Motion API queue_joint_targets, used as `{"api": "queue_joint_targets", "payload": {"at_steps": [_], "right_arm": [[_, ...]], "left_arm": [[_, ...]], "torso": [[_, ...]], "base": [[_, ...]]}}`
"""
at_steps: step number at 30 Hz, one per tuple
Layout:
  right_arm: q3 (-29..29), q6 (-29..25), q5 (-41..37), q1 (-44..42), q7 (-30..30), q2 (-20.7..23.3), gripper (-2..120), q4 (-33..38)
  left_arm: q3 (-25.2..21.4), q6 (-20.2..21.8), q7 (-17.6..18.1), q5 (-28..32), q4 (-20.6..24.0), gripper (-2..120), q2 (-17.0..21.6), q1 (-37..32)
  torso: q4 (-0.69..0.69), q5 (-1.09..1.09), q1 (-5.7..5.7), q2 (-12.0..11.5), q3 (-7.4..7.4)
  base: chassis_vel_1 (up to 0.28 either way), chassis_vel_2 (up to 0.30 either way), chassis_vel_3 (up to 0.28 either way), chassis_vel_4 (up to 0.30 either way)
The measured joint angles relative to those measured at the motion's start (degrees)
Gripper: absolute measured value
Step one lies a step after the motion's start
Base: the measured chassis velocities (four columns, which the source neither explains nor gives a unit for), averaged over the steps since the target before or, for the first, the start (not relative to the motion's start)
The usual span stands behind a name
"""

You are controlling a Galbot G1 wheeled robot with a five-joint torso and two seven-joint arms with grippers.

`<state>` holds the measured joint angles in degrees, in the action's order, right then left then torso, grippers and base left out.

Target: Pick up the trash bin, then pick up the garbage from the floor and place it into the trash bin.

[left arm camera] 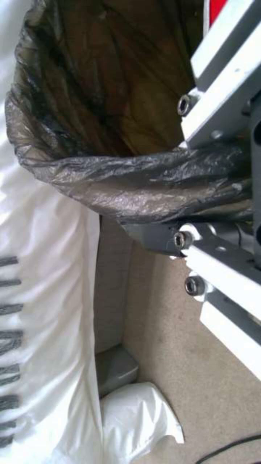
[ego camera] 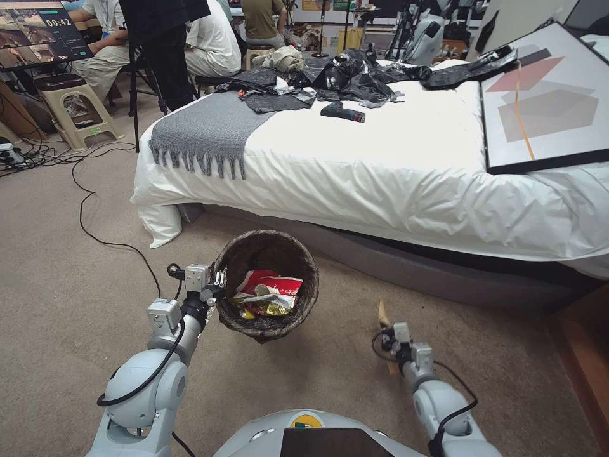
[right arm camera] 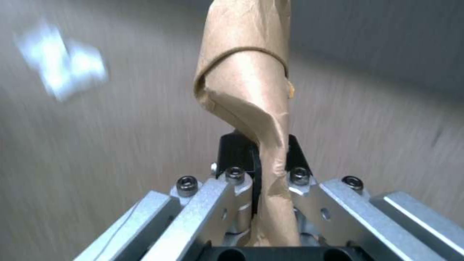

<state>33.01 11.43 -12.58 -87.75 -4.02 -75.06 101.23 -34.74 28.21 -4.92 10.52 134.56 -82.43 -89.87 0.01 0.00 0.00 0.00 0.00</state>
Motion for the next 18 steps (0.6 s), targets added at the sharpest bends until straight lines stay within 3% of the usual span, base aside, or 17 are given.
{"api": "queue_joint_targets", "payload": {"at_steps": [10, 18], "right_arm": [[2.21, 6.06, -8.0, -0.44, 0.31, 3.62, 0, 24.97], [-2.94, 12.1, -14.89, 6.91, 4.53, 9.7, 0, 31.91]], "left_arm": [[0.42, 0.88, 1.39, 0.03, 0.03, 7, 0.07, -0.09], [0.65, 0.88, 1.39, -0.02, 0.17, 7, 0.19, -0.33]], "torso": [[-0.02, -0.01, 0.0, 0.0, 0.0], [0.01, 0.0, 0.0, 0.0, 0.0]], "base": [[0.0, 0.0, 0.0, 0.0], [0.0, 0.0, 0.0, 0.0]]}}
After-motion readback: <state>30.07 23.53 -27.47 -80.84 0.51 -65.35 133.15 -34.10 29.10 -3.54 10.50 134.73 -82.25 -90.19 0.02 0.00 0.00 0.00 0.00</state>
